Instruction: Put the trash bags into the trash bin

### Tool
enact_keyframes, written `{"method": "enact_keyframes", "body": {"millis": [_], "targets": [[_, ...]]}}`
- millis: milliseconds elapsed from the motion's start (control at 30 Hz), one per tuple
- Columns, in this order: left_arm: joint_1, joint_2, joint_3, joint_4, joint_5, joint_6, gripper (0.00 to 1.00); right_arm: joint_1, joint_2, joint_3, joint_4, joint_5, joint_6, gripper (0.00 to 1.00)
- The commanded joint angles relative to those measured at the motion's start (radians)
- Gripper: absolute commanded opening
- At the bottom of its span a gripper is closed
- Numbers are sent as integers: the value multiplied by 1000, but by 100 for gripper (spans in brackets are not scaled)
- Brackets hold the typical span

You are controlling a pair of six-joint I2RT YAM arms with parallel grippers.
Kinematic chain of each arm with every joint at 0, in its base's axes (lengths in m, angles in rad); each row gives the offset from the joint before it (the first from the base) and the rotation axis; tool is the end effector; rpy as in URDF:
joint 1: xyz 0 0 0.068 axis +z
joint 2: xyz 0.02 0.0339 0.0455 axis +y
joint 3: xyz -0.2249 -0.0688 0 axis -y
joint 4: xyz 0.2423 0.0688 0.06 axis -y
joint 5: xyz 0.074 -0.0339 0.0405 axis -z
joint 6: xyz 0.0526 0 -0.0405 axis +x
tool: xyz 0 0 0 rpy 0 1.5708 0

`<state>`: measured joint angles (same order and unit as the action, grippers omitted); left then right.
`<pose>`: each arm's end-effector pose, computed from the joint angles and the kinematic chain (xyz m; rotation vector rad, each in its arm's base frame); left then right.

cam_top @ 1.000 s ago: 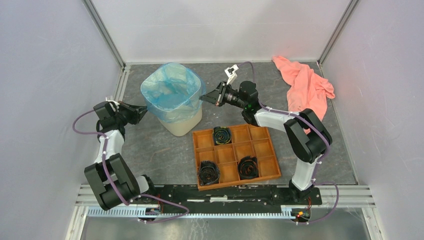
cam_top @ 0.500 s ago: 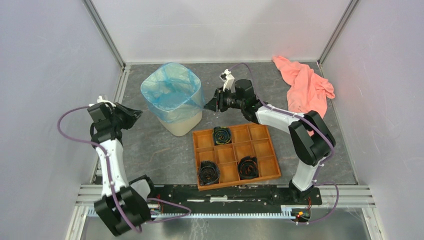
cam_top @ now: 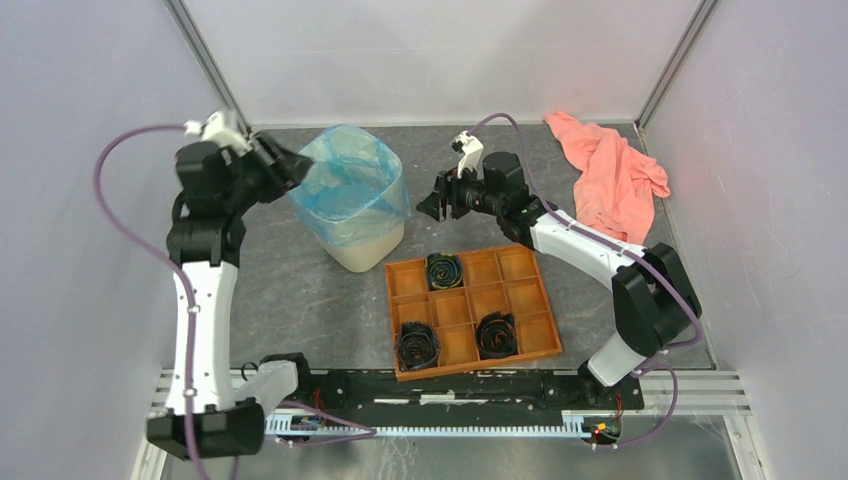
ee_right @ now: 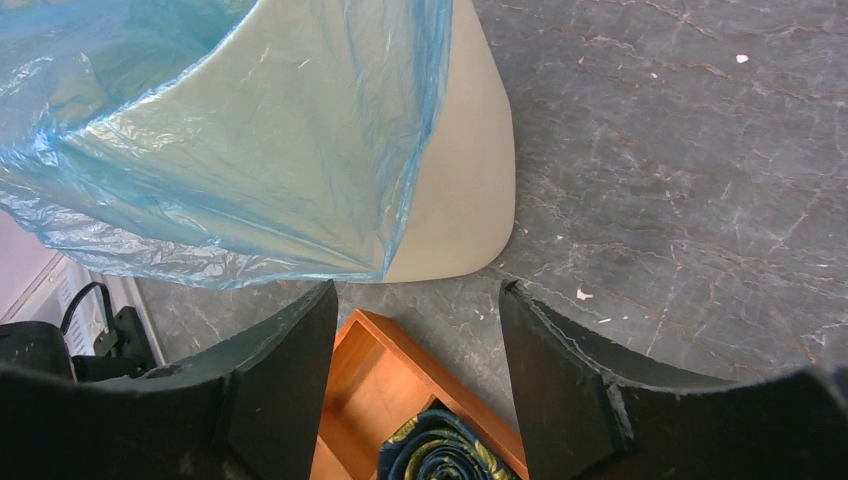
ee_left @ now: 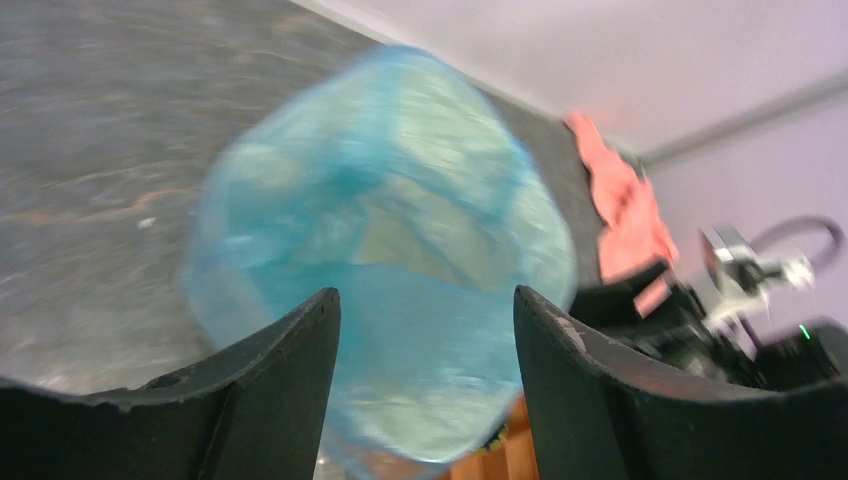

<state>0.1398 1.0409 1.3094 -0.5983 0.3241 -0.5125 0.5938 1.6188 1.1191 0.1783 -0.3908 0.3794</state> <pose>0.2412 0.0170 0.3896 -0.4004 1.8798 -0.5595 0.3108 0.2340 0.2360 -0.4933 1.9405 1.0151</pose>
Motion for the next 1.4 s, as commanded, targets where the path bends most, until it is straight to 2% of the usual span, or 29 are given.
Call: {"method": "enact_keyframes", "body": {"millis": [0, 133, 233, 333, 500, 600, 700, 800, 933, 1067, 1233, 1367], "targets": [[-304, 128, 145, -53, -132, 100, 71, 4, -35, -11, 10, 24, -25, 68], [-429, 228, 167, -62, -245, 139, 65, 38, -22, 4, 30, 6, 1, 68], [-467, 278, 164, -65, -315, 159, 59, 69, -14, 6, 64, 2, 26, 68], [-476, 289, 123, -53, -355, 164, 59, 94, 0, -5, 147, -6, 81, 65], [-479, 286, -19, -17, -358, 123, 59, 104, 23, -33, 283, -15, 170, 60], [-479, 263, -125, 33, -284, 87, 57, 104, 26, -72, 371, -17, 214, 59], [-479, 279, -151, 7, -275, 81, 55, 105, 56, -99, 433, -41, 262, 57], [-477, 280, -116, -38, -342, 85, 56, 104, 79, -108, 461, -69, 276, 56], [-477, 294, 18, -92, -412, 88, 71, 102, 94, -85, 423, -85, 240, 56], [-477, 329, 121, -113, -485, 85, 78, 100, 79, -87, 397, -90, 212, 56], [-475, 389, 169, -103, -567, 77, 66, 81, 59, -98, 373, -86, 184, 57], [-463, 451, 162, -29, -594, 94, 61, 71, 56, -94, 371, -97, 186, 57]]}}
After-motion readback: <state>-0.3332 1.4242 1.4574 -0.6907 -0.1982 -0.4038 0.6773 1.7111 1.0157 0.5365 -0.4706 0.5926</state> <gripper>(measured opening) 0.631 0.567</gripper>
